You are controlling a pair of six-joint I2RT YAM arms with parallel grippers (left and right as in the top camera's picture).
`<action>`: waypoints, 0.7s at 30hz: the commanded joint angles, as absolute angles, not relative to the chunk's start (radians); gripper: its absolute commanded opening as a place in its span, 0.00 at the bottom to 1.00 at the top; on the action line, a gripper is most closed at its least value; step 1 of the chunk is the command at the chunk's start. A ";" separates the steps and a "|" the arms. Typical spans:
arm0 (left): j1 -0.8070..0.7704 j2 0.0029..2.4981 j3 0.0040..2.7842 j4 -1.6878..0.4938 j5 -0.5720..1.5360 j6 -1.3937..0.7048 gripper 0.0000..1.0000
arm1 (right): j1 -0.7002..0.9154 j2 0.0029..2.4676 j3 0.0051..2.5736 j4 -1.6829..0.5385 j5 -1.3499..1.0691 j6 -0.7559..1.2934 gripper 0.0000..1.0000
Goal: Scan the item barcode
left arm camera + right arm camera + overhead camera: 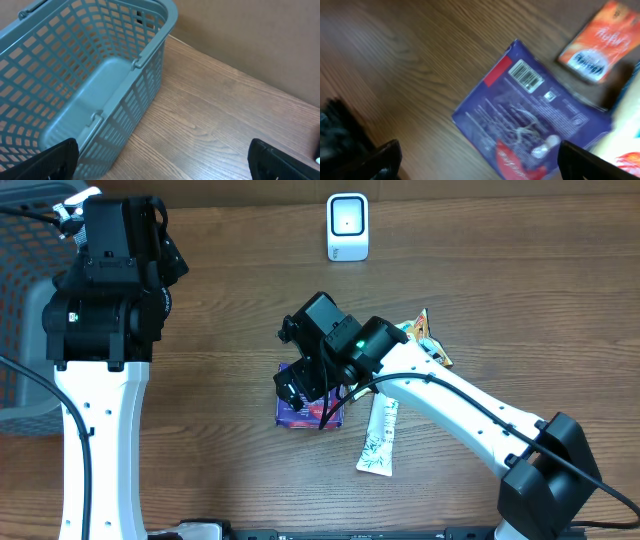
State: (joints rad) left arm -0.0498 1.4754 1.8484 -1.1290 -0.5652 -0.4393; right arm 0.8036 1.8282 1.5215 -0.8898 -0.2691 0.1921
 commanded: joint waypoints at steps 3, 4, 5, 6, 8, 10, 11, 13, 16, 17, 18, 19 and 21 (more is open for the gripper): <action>-0.043 1.477 1.859 -1.129 -0.587 -0.450 1.00 | 0.759 1.830 1.452 -0.921 -0.239 0.559 1.00; -0.043 1.477 1.859 -1.129 -0.587 -0.450 1.00 | 0.750 1.830 1.452 -0.928 -0.240 0.597 1.00; -0.043 1.477 1.859 -1.129 -0.587 -0.450 1.00 | 0.744 1.830 1.452 -0.929 -0.240 0.623 1.00; -0.043 1.477 1.859 -1.129 -0.587 -0.450 1.00 | 0.740 1.830 1.452 -0.928 -0.240 0.638 1.00; -0.043 1.477 1.859 -1.129 -0.588 -0.449 1.00 | 0.731 1.830 1.452 -0.931 -0.239 0.667 1.00; -0.043 1.477 1.859 -1.130 -0.596 -0.448 1.00 | 0.726 1.830 1.442 -0.935 -0.240 0.706 1.00; -0.043 1.477 1.859 -1.132 -0.604 -0.448 1.00 | 0.726 1.830 1.431 -0.929 -0.241 0.715 1.00; -0.043 1.477 1.859 -1.136 -0.617 -0.448 0.99 | 0.726 1.830 1.400 -0.909 -0.241 0.733 1.00; -0.043 1.477 1.859 -1.137 -0.617 -0.448 1.00 | 0.726 1.830 1.330 -0.845 -0.273 0.735 1.00; -0.043 1.477 1.859 -1.137 -0.617 -0.448 1.00 | 0.725 1.830 1.308 -0.825 -0.288 0.739 1.00; -0.043 1.477 1.859 -1.137 -0.617 -0.448 1.00 | 0.725 1.830 1.288 -0.806 -0.299 0.742 1.00; -0.043 1.477 1.859 -1.137 -0.617 -0.448 1.00 | 0.725 1.830 1.266 -0.780 -0.311 0.741 1.00; -0.043 1.477 1.859 -1.137 -0.617 -0.448 1.00 | 0.725 1.830 1.235 -0.746 -0.320 0.741 1.00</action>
